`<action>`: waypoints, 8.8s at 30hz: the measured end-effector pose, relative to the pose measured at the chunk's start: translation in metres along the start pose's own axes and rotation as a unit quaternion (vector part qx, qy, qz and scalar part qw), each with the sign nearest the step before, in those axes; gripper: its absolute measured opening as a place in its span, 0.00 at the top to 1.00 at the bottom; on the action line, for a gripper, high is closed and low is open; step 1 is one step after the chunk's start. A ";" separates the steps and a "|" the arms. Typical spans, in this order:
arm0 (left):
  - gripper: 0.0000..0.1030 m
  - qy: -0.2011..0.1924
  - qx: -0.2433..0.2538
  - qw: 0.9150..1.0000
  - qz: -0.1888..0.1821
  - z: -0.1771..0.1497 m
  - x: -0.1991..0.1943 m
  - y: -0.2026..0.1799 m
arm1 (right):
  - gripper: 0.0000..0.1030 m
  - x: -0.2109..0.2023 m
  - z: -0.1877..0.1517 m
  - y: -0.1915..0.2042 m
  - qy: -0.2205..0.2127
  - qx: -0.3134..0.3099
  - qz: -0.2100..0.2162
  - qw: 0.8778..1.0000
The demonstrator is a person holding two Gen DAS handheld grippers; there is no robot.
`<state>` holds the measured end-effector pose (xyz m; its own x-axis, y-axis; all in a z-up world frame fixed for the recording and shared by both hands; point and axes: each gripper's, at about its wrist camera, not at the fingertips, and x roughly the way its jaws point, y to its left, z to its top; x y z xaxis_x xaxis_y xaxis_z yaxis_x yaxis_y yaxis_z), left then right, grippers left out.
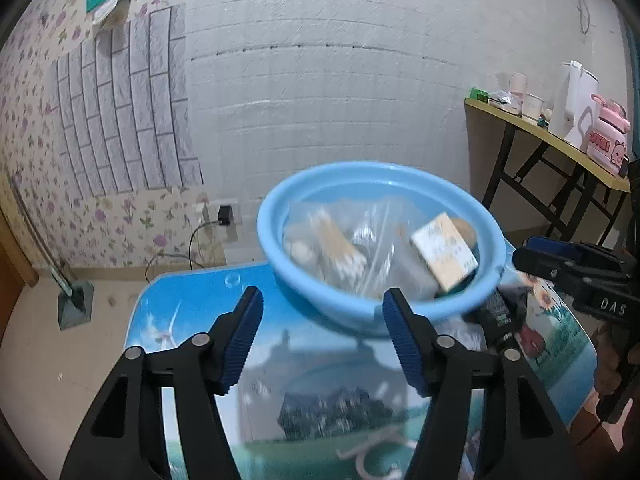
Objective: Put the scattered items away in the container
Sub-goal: 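Open both grippers to drop the swab bag and tissue pack into the basin, then grasp the white hook with the left gripper while the right grasps the foil packet, then carry the white hook and foil packet over the basin with both grippers, then open both grippers to drop the hook and foil packet into the basin, then grasp the floss-pick box with the left gripper while the right grasps the black bottle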
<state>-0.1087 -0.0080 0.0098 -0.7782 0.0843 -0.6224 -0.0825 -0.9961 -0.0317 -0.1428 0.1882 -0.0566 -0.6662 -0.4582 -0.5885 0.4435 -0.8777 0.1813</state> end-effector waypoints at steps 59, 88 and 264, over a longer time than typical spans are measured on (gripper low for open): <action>0.27 0.159 -0.018 0.986 -0.036 -0.081 0.051 -0.048 | 0.68 0.032 -0.061 -0.081 0.093 0.089 -0.046 0.991; 0.46 0.100 -0.023 0.994 -0.023 -0.083 -0.001 -0.031 | 0.70 -0.032 -0.067 -0.028 0.059 0.028 -0.035 0.997; 0.43 0.134 0.029 0.990 -0.045 -0.074 0.019 -0.068 | 0.42 0.019 -0.087 -0.015 0.141 -0.031 -0.037 0.989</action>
<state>-0.0721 0.0591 -0.0576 -0.5740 0.1543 -0.8042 -0.1853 -0.9811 -0.0560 -0.1100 0.2053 -0.1386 -0.5083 -0.3276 -0.7964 0.4411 -0.8933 0.0860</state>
